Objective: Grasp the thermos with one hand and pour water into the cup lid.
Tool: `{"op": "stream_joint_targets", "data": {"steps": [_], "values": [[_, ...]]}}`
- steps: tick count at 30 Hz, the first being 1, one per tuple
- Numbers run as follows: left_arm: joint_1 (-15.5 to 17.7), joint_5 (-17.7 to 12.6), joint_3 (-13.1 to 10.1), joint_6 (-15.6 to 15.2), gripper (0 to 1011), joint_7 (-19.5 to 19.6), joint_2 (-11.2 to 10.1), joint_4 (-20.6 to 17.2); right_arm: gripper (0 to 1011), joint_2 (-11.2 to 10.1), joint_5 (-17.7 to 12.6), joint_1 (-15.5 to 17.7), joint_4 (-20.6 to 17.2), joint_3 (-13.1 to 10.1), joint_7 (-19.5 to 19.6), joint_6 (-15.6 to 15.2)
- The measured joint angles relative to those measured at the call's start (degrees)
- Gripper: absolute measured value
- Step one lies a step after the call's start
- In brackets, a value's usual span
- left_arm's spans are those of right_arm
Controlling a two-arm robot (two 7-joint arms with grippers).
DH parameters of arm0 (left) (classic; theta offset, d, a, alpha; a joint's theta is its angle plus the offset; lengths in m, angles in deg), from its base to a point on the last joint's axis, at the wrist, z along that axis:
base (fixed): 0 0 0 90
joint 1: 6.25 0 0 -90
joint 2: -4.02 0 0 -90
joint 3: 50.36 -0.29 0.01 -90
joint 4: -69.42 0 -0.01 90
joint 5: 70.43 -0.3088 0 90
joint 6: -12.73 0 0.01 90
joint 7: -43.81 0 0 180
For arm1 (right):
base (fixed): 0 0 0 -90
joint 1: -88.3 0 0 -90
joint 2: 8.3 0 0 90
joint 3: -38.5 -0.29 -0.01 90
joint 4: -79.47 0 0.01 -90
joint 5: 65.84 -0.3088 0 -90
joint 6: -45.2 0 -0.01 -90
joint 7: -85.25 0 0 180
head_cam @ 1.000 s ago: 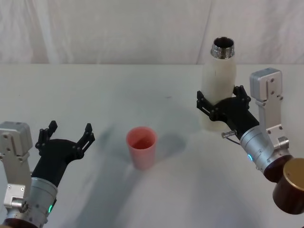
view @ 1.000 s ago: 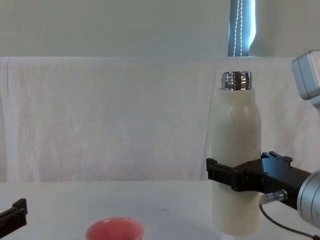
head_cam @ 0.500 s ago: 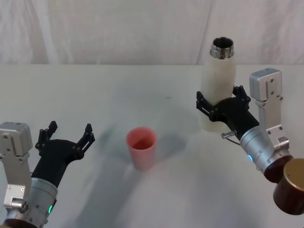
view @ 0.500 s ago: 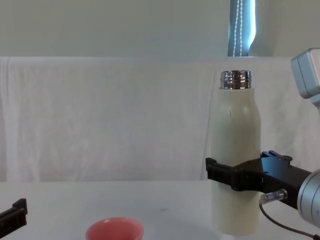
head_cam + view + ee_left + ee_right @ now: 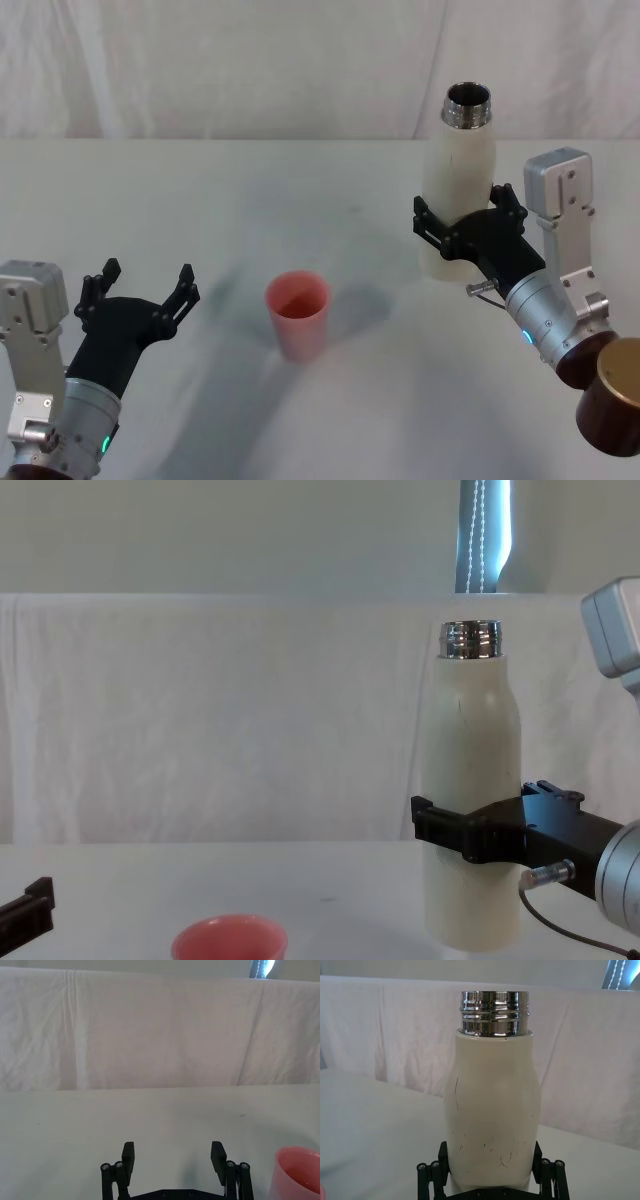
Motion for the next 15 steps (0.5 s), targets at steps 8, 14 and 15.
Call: {"op": "stream_joint_targets", "data": {"steps": [8,14,15], "values": [[0.00,0.00,0.00,0.00,1001,0.00,0.00,0.00,956,-0.96,2.30,0.21,-0.56,1.09,0.14,0.99],[0.00,0.00,0.00,0.00,1001,0.00,0.01,0.00,956,-2.09,6.32,0.62,-1.27,2.62,0.81,1.61],[0.00,0.00,0.00,0.00,1001,0.00,0.01,0.00,956,-2.09,6.32,0.62,-1.27,2.62,0.81,1.61]]}}
